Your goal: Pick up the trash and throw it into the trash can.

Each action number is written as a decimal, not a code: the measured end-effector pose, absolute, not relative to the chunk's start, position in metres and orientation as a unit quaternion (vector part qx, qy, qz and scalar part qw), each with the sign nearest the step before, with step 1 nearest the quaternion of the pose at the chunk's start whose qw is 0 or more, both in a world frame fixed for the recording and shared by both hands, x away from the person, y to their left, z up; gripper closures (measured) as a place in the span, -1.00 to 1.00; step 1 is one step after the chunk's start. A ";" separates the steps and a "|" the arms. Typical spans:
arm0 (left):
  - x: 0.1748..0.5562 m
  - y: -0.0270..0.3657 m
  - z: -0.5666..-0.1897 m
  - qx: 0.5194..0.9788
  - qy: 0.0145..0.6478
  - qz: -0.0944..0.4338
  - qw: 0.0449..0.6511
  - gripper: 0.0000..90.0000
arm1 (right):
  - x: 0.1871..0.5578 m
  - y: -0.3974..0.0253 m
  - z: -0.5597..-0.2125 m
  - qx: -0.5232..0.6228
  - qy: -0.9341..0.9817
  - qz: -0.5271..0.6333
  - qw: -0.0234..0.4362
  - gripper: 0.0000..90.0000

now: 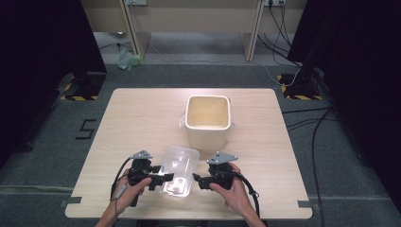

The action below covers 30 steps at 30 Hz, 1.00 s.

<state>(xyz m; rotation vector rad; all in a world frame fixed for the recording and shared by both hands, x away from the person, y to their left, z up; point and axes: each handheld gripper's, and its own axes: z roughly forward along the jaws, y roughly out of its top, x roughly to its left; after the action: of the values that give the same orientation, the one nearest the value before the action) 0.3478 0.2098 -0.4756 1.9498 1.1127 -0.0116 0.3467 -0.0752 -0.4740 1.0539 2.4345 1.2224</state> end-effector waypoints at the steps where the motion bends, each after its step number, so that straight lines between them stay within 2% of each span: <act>1: 0.348 0.210 -0.476 0.783 0.447 -0.005 0.433 -0.24 | 0.347 -0.075 -0.474 0.359 0.828 0.416 0.110 -0.48; 14: 0.352 0.190 -0.476 0.783 0.448 0.007 0.432 -0.38 | 0.367 -0.089 -0.473 0.393 0.806 0.427 0.119 -0.49; 21: 0.353 0.178 -0.481 0.776 0.443 -0.022 0.449 -0.42 | 0.377 -0.104 -0.470 0.411 0.795 0.423 0.140 -0.47; 30: 0.353 0.188 -0.480 0.769 0.445 -0.022 0.458 -0.40 | 0.363 -0.103 -0.466 0.406 0.796 0.432 0.119 -0.50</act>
<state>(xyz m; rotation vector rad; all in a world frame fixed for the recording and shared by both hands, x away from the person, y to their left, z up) 0.3531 0.1877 -0.4802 1.8957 1.0956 -0.0551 0.3635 -0.1033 -0.4656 1.1868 2.3275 1.2634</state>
